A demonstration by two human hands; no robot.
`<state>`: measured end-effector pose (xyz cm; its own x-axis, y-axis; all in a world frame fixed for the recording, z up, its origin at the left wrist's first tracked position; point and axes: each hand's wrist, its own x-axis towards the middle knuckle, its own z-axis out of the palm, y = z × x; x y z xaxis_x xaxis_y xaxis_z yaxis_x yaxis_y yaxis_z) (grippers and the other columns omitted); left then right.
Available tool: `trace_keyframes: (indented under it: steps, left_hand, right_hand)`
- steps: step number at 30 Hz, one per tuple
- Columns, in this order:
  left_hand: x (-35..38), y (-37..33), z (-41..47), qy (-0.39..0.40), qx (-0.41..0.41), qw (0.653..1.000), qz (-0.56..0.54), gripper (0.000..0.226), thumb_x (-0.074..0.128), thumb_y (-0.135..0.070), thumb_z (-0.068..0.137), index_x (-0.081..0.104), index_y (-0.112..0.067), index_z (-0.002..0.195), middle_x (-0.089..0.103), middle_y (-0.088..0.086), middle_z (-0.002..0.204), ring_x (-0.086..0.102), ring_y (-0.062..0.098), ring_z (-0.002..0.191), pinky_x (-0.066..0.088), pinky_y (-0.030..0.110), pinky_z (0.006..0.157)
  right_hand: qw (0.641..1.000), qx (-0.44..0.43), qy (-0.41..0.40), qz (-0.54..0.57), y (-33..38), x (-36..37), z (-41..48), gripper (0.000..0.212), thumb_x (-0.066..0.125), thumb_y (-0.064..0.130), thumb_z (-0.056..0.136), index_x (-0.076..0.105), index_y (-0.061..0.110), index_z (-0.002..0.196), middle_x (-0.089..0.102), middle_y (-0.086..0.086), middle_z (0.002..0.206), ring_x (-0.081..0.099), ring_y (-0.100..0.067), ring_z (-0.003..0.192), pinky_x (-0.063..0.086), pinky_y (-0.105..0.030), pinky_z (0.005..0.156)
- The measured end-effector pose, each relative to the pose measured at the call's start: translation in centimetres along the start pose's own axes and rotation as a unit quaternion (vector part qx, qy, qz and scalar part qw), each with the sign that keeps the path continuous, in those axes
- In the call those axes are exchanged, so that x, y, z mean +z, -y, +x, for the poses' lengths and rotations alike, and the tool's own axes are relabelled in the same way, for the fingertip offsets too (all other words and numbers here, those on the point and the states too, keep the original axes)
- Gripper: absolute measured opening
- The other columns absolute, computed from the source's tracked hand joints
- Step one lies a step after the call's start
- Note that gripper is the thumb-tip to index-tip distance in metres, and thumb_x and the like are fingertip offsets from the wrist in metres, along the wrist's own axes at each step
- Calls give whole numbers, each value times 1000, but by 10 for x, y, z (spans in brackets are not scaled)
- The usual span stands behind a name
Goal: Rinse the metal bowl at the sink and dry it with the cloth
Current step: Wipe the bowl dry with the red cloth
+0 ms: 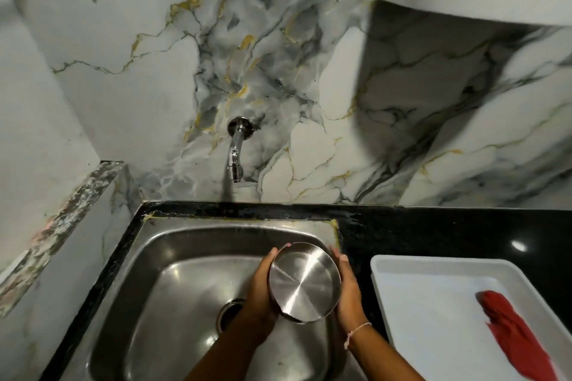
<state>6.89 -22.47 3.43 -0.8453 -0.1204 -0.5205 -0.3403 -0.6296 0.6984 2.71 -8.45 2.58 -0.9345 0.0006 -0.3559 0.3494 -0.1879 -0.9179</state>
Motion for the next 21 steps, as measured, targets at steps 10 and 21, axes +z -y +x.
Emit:
trace_keyframes:
  steps: [10,21]
  left_hand:
    - [63,68,0,102,-131,980,-114,56,59,-62,79,77,-19,108,74,19,117,67,43,111,45,65,101]
    - [104,142,15,140,-201,955,-170,60,66,-57,74,73,-15,117,66,26,128,59,51,119,36,74,103]
  right_hand:
    - [966,-104,-82,-221,6,-104,10,51,28,45,106,34,30,154,28,4,166,18,-15,154,11,-44,130]
    - [759,-1,-147,-634,21,-329,79,69,48,44,100,22,17,158,25,-14,166,21,-37,151,24,-53,123]
